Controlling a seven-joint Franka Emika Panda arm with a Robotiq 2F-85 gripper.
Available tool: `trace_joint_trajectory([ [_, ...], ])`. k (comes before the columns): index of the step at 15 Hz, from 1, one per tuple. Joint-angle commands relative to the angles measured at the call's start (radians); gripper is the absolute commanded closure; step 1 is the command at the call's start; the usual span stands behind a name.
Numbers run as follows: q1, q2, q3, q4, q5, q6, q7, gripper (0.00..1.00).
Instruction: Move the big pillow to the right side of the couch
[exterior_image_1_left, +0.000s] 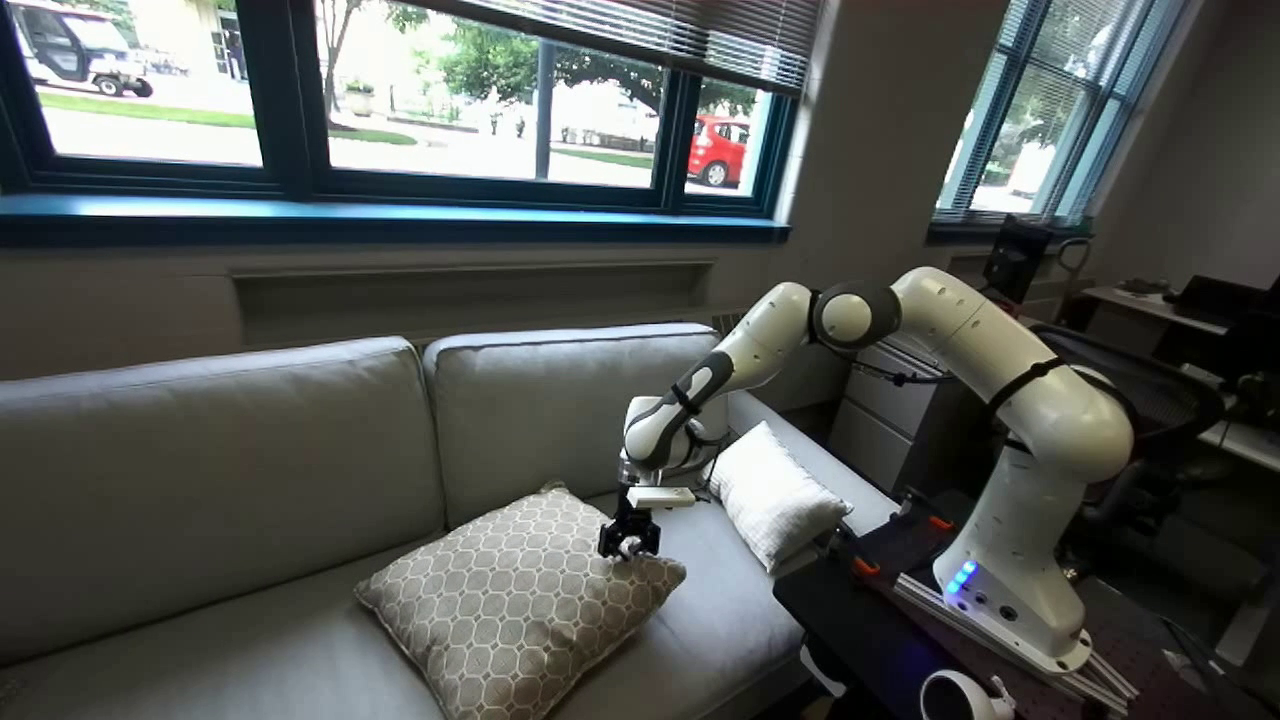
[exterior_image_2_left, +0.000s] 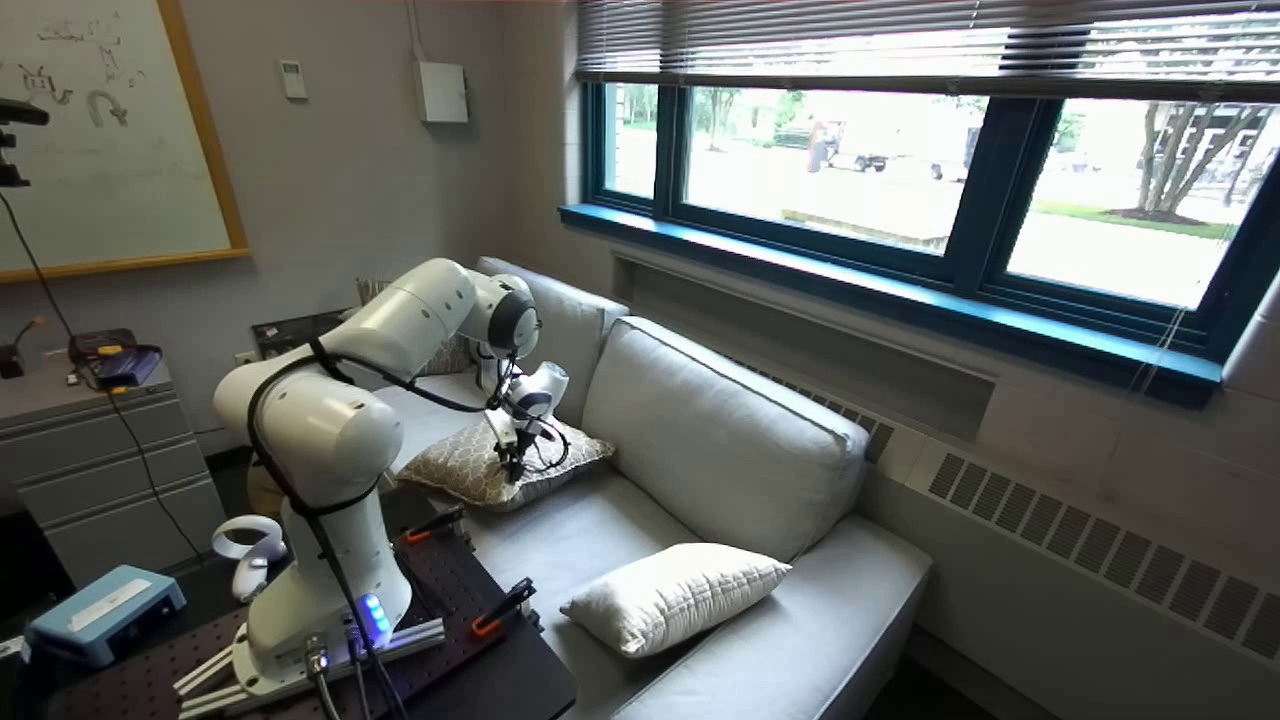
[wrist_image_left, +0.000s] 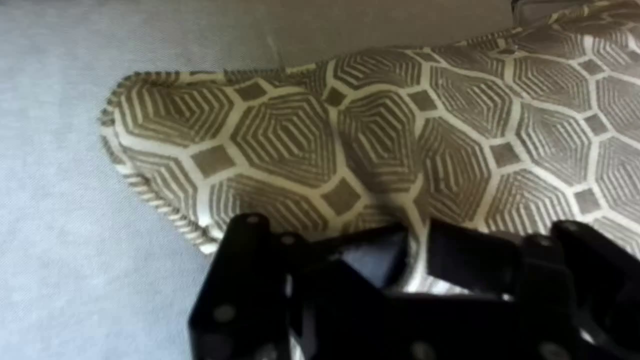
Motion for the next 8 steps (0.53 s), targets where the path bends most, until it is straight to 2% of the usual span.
trace_joint_trajectory([
  [1, 0.050, -0.241, -0.047, -0.225, -0.069, 0.006, 0.041, 1.00],
  [6, -0.004, -0.444, -0.069, -0.416, -0.104, 0.040, -0.018, 1.00],
  [7, -0.016, -0.466, -0.076, -0.438, -0.111, 0.033, -0.023, 0.75],
  [8, -0.030, -0.479, -0.083, -0.450, -0.122, 0.024, -0.034, 0.75],
])
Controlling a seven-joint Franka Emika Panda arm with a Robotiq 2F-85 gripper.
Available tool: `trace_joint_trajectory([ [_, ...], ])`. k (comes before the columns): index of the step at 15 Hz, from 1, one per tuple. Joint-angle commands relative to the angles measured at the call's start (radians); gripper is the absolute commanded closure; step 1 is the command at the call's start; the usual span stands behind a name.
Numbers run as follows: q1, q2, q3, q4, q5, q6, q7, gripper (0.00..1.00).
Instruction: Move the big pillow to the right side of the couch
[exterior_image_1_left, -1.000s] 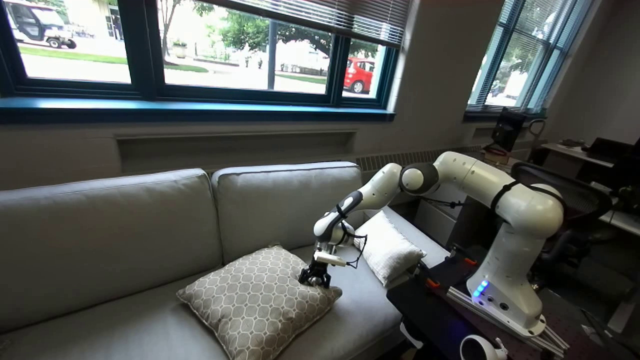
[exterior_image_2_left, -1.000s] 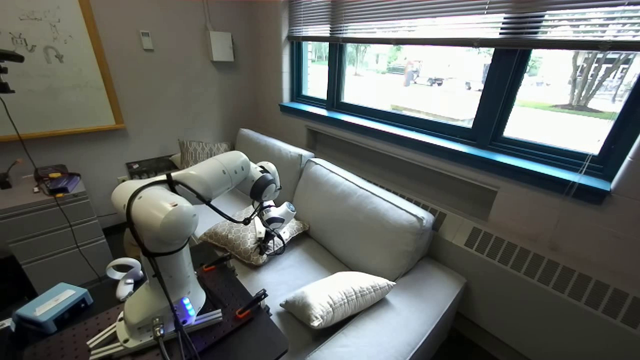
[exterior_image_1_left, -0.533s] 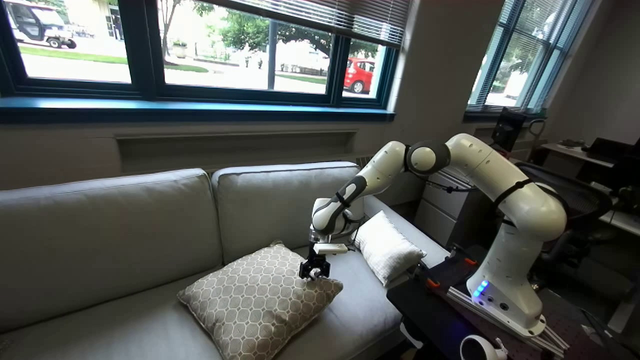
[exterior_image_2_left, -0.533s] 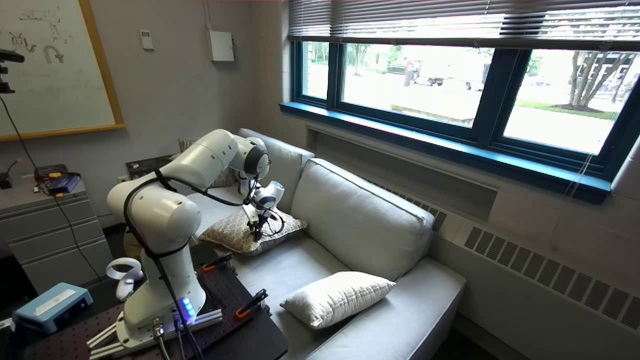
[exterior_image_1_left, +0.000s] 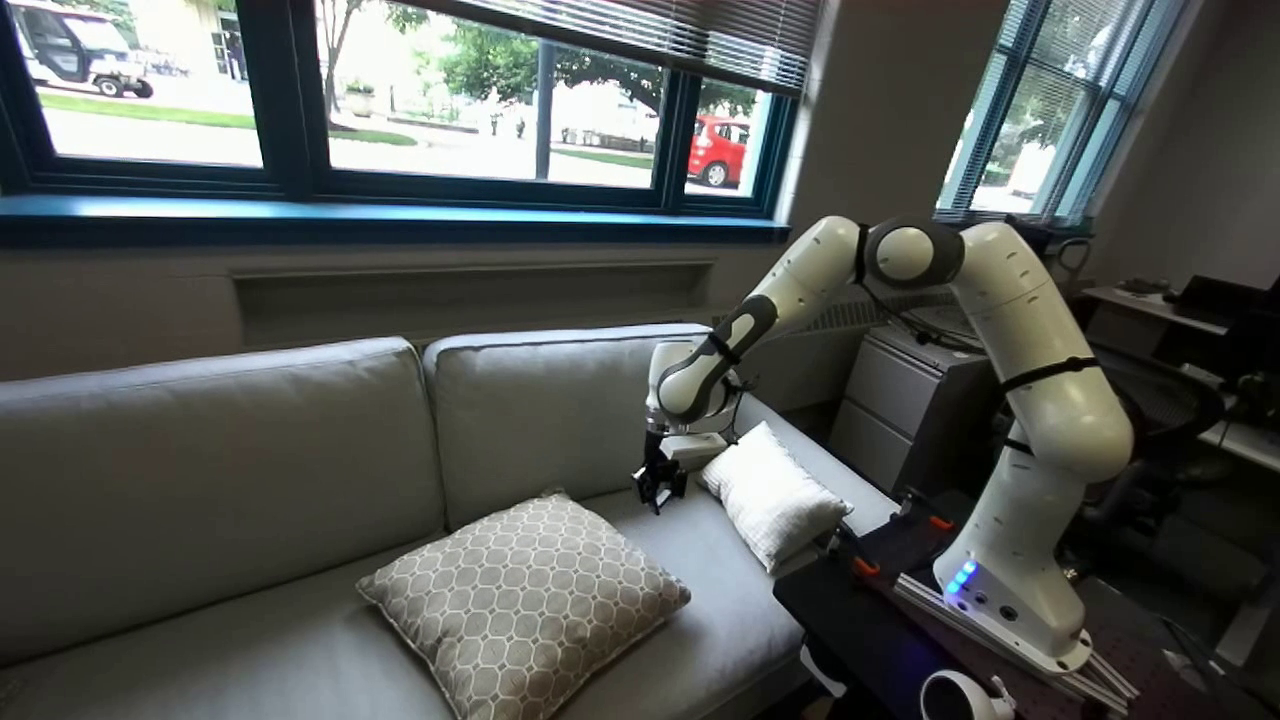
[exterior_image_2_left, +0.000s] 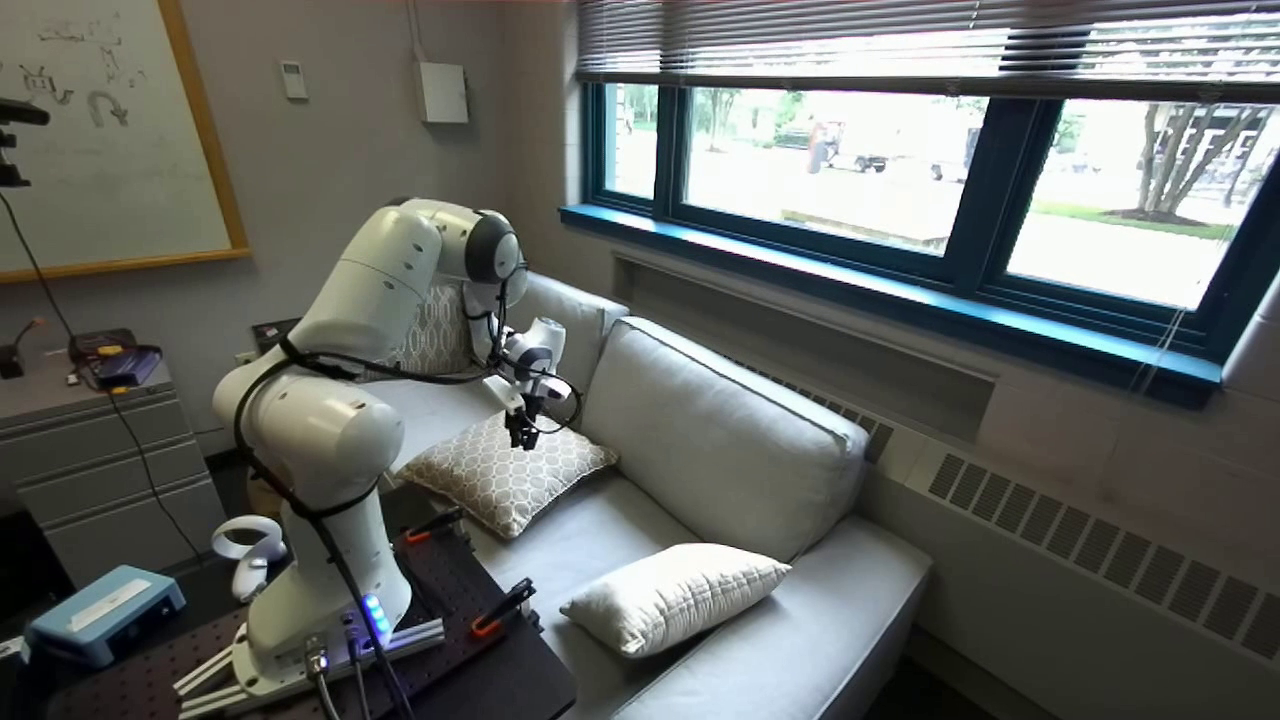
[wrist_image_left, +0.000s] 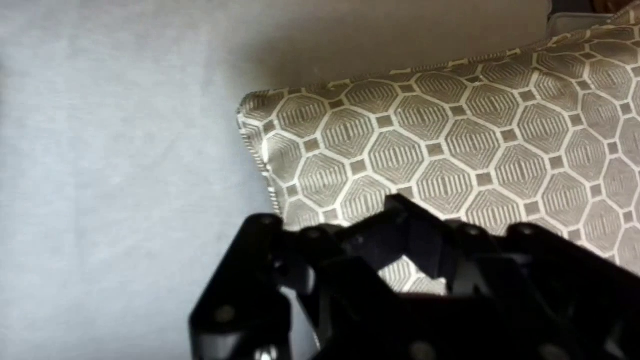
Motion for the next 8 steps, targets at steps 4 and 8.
trace_joint_trajectory([
  [4, -0.102, -0.036, -0.016, -0.073, -0.055, 0.038, -0.109, 0.50],
  [8, -0.171, 0.095, 0.003, 0.019, -0.029, 0.110, -0.167, 0.22],
])
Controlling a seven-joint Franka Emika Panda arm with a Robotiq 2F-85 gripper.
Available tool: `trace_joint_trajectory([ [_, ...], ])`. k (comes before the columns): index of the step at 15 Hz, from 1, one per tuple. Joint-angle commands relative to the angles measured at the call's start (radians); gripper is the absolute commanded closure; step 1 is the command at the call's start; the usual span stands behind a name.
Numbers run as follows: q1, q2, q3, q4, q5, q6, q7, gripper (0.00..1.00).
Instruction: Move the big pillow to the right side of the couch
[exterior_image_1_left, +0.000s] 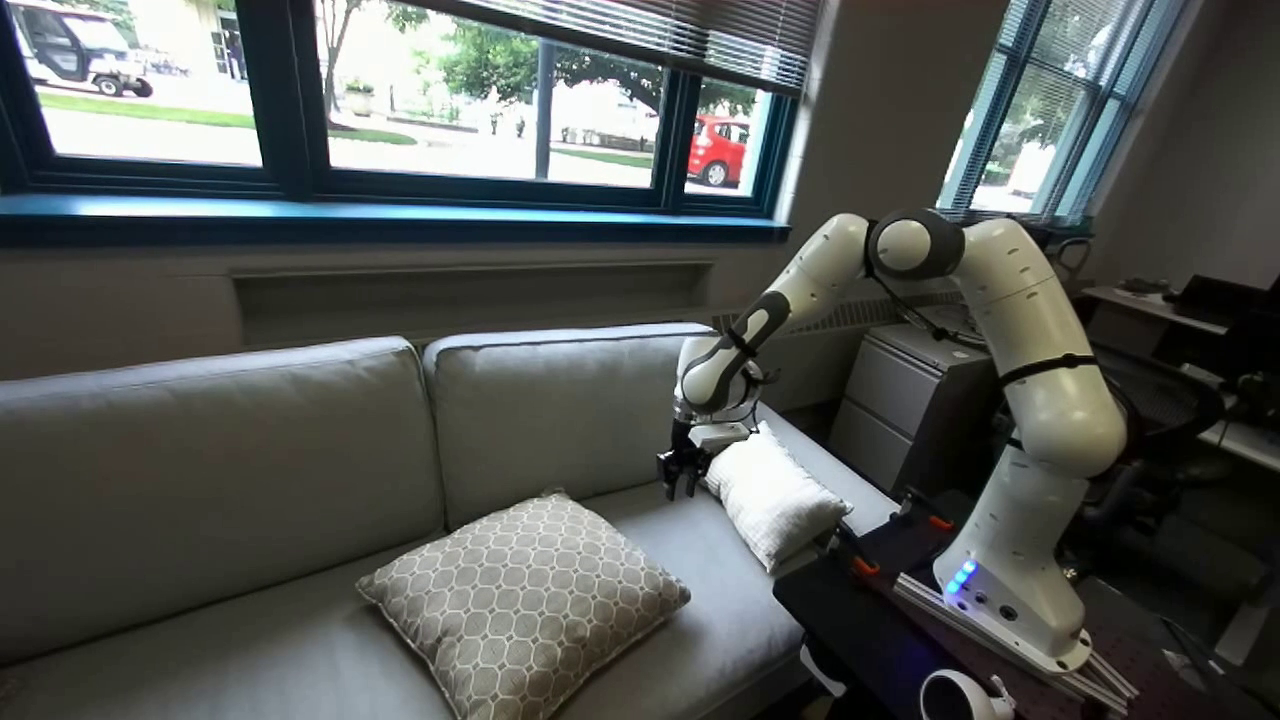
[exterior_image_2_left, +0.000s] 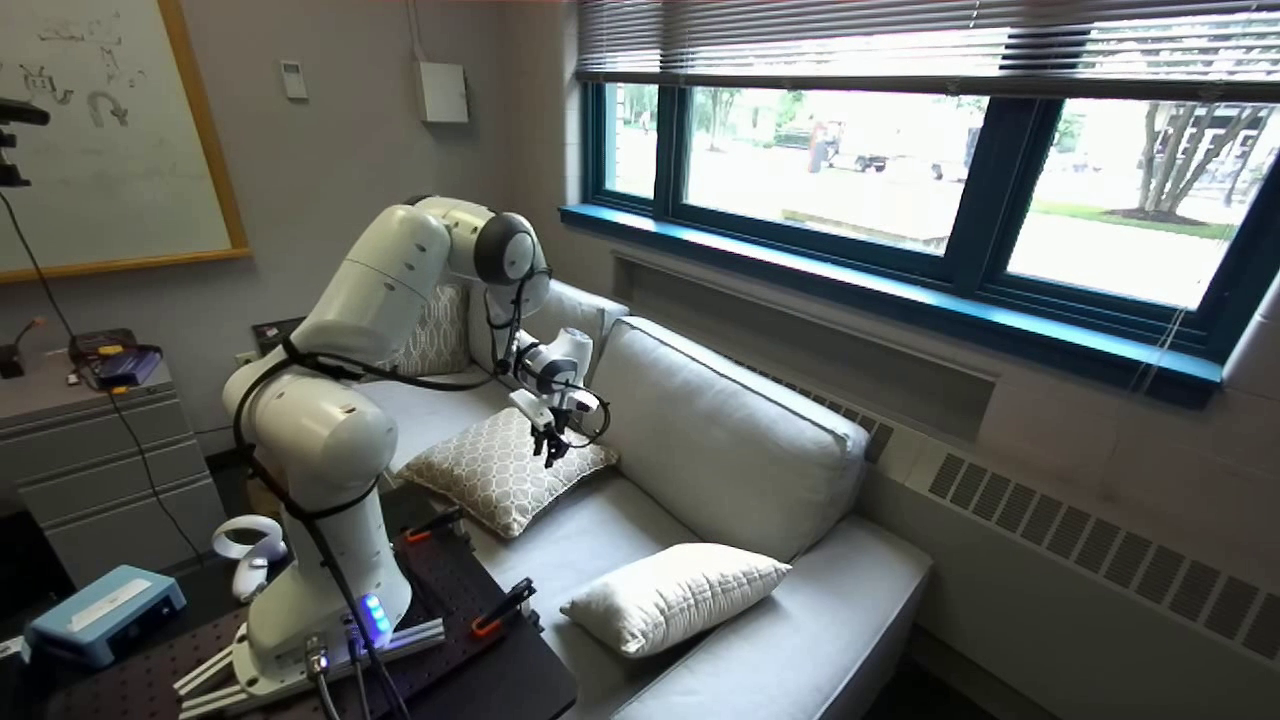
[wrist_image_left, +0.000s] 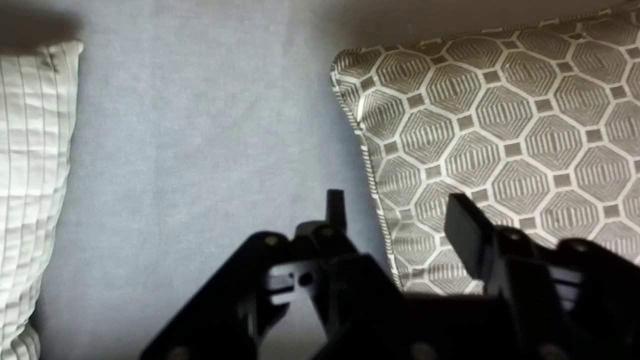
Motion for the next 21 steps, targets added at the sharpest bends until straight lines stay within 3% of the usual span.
trace_joint_trajectory([
  [1, -0.060, 0.145, 0.026, 0.114, 0.006, 0.058, -0.065, 0.13],
  [3, -0.105, 0.248, 0.050, 0.199, 0.010, 0.080, -0.120, 0.01],
  [9, -0.290, 0.595, 0.198, 0.505, 0.029, 0.046, -0.346, 0.00],
  [14, -0.405, 0.865, 0.323, 0.745, 0.035, -0.081, -0.535, 0.00],
  [15, -0.383, 0.746, 0.282, 0.612, 0.216, -0.084, -0.654, 0.00],
  [18, -0.368, 0.769, 0.279, 0.663, 0.421, -0.194, -0.823, 0.00],
  [21, -0.326, 0.748, 0.235, 0.688, 0.622, -0.307, -0.977, 0.00],
])
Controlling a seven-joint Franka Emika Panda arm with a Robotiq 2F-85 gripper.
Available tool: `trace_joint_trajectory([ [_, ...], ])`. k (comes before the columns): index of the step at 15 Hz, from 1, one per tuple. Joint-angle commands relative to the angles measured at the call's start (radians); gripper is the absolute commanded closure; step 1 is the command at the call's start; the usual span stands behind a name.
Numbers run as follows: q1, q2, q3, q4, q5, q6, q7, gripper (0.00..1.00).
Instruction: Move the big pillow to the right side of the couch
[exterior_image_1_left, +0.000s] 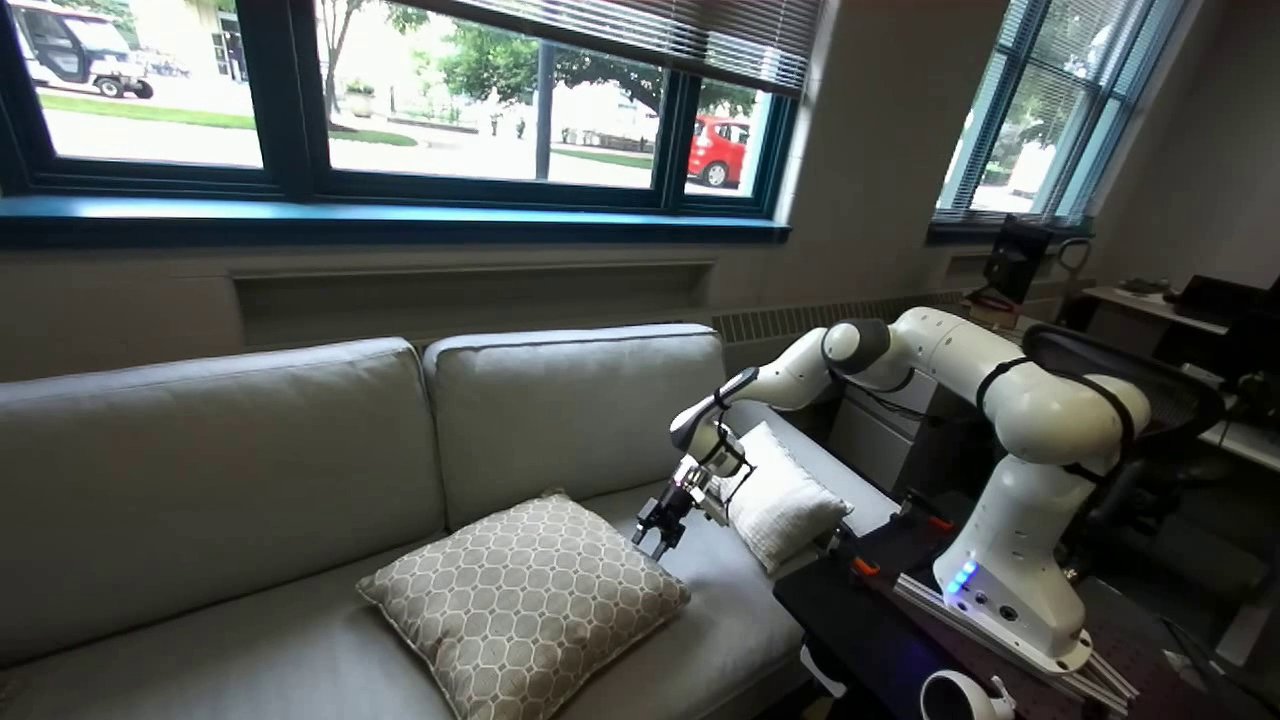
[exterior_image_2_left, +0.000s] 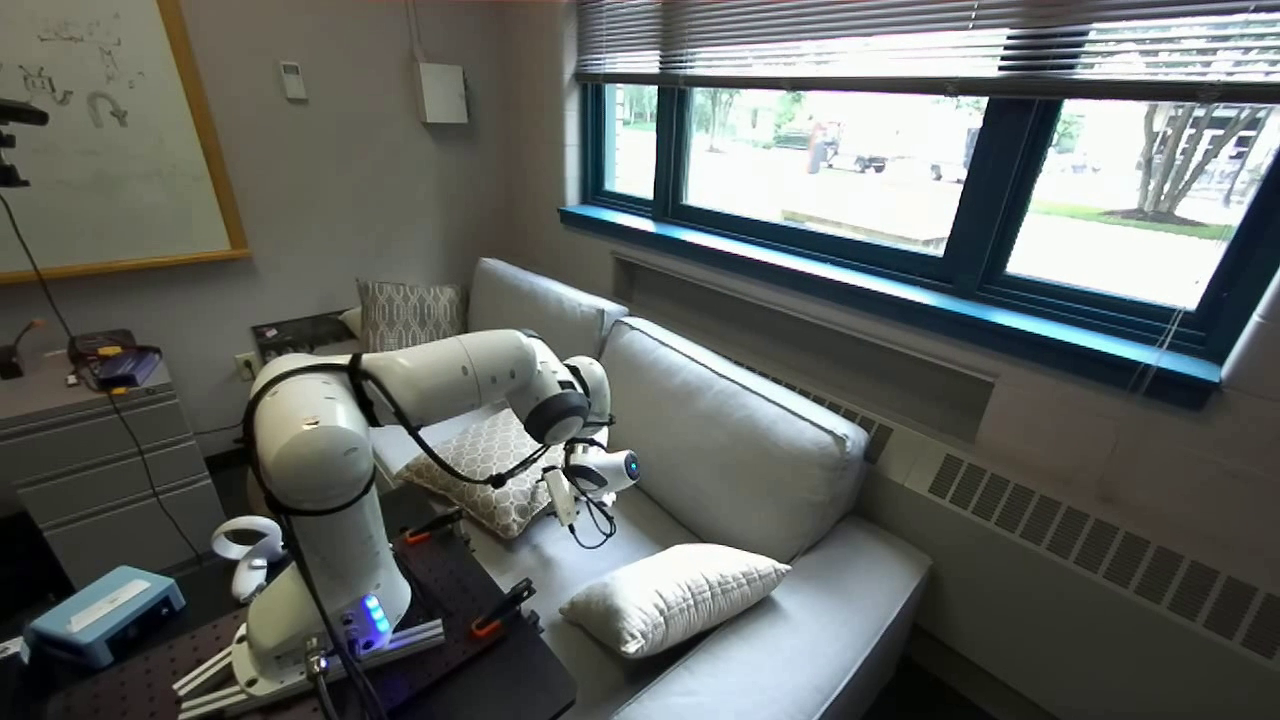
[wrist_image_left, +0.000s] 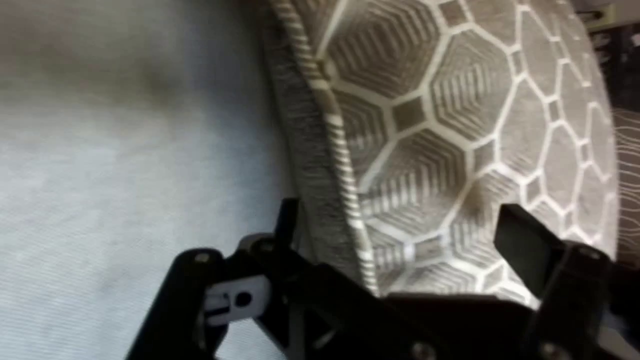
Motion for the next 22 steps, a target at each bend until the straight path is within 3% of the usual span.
trace_joint_trajectory([
  [1, 0.064, -0.006, -0.060, 0.055, 0.209, -0.134, -0.153, 0.00],
  [6, 0.193, -0.019, -0.229, 0.046, 0.420, -0.284, -0.226, 0.00],
  [10, 0.295, -0.018, -0.331, 0.035, 0.438, -0.341, -0.167, 0.00],
  [11, 0.255, -0.018, -0.274, 0.024, 0.346, -0.302, -0.133, 0.00],
  [12, 0.270, -0.018, -0.275, 0.031, 0.324, -0.303, -0.112, 0.00],
  [13, 0.336, -0.018, -0.339, 0.051, 0.386, -0.349, -0.116, 0.00],
  [14, 0.281, -0.019, -0.265, 0.048, 0.288, -0.308, -0.081, 0.00],
  [15, 0.287, -0.019, -0.258, 0.056, 0.268, -0.310, -0.072, 0.00],
  [16, 0.349, -0.019, -0.324, 0.078, 0.335, -0.363, -0.087, 0.00],
  [17, 0.354, -0.021, -0.321, 0.083, 0.332, -0.371, -0.082, 0.00],
  [18, 0.298, -0.023, -0.247, 0.071, 0.237, -0.337, -0.052, 0.00],
  [19, 0.300, -0.024, -0.242, 0.071, 0.216, -0.345, -0.049, 0.00],
  [20, 0.367, -0.025, -0.314, 0.085, 0.292, -0.393, -0.067, 0.25],
  [21, 0.372, -0.026, -0.315, 0.086, 0.288, -0.399, -0.066, 0.26],
  [22, 0.313, -0.026, -0.241, 0.075, 0.184, -0.359, -0.032, 0.32],
])
